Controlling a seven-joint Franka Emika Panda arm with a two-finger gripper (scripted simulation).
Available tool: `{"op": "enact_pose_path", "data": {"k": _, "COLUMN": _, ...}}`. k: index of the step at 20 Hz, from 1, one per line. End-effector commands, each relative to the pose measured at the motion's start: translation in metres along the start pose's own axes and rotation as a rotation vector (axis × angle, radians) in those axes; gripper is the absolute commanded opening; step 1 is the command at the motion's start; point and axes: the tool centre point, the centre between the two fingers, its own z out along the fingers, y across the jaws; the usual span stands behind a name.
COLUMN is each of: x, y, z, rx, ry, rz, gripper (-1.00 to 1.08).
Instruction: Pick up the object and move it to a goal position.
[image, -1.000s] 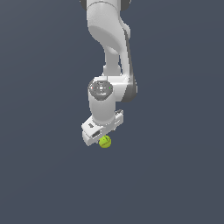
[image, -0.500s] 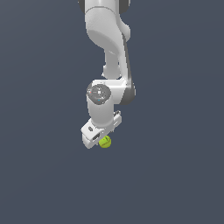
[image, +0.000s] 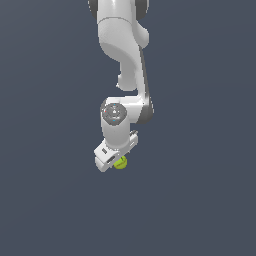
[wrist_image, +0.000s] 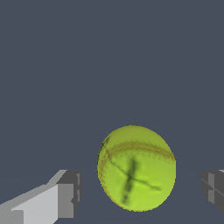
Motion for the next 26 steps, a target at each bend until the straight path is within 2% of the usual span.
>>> {"op": "enact_pose_path", "data": {"k": 1, "x": 0.0, "y": -0.001, "z": 0.014, "rx": 0.001, "ry": -0.001, "rz": -0.002, "gripper": 1.0}}
{"op": "enact_pose_path", "data": {"k": 8, "x": 0.0, "y": 0.0, "z": 0.027, "rx": 0.001, "ry": -0.001, "rz": -0.002, "gripper": 1.0}}
{"op": "enact_pose_path", "data": {"k": 9, "x": 0.0, "y": 0.0, "z": 0.027, "rx": 0.001, "ry": -0.001, "rz": -0.002, "gripper": -1.0}}
{"op": "enact_pose_path", "data": {"k": 20, "x": 0.0, "y": 0.0, "z": 0.026, "rx": 0.001, "ry": -0.001, "rz": -0.002, "gripper": -1.0}}
{"op": "enact_pose_path", "data": {"k": 26, "x": -0.005, "y": 0.008, "z": 0.007, "rx": 0.001, "ry": -0.001, "rz": -0.002, "gripper": -1.0}}
